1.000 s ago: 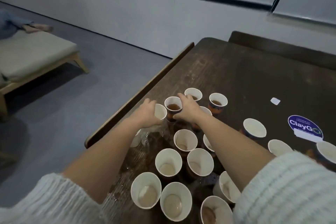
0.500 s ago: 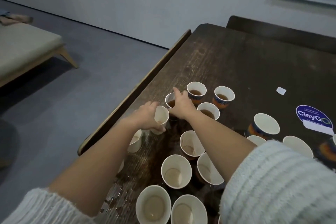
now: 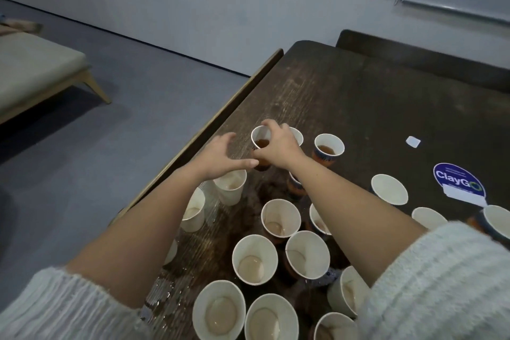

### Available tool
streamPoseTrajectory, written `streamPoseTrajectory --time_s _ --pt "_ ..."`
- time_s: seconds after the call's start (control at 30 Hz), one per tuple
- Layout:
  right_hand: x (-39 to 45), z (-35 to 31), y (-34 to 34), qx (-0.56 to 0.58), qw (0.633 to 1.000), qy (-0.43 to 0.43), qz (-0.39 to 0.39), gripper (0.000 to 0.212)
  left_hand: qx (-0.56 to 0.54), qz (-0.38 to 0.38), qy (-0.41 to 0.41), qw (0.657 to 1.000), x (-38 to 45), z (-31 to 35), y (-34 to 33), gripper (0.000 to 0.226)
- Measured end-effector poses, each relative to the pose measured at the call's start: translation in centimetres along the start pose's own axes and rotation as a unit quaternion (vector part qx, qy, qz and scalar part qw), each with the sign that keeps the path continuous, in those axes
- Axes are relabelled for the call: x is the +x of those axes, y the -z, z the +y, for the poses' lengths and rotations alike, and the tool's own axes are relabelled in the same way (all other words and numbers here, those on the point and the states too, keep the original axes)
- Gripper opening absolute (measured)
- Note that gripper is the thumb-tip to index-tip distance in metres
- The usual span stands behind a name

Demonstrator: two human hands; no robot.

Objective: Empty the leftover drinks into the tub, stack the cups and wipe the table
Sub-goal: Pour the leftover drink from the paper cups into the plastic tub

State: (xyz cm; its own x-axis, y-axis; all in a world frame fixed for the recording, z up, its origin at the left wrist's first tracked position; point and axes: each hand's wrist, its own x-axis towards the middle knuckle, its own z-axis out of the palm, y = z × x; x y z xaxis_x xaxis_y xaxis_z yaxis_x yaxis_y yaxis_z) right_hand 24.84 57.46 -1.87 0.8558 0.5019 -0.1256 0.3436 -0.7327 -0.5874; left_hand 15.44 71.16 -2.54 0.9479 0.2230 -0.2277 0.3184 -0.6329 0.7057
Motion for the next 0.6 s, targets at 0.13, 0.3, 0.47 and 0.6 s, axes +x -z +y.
streamPoseTrajectory --time_s 0.13,0.3,0.47,0.6 --pt "-1.7 -0.6 4.7 0.015 0.999 0.033 0.035 0.085 -0.016 0.009 -0.009 1.0 0.2 3.2 -0.6 0.107" --pt "-5.5 -0.2 11.0 0.045 0.994 0.061 0.075 0.097 -0.055 0.023 -0.024 0.998 -0.6 8.8 -3.4 0.093" --pt "-10.8 2.5 16.5 0.037 0.991 0.066 0.112 0.102 -0.104 0.021 -0.089 0.99 -1.9 15.7 -6.8 0.061" --pt "-15.8 6.6 20.8 0.042 0.984 0.051 0.163 0.104 -0.08 0.001 -0.142 0.987 -3.3 21.4 -10.7 0.052"
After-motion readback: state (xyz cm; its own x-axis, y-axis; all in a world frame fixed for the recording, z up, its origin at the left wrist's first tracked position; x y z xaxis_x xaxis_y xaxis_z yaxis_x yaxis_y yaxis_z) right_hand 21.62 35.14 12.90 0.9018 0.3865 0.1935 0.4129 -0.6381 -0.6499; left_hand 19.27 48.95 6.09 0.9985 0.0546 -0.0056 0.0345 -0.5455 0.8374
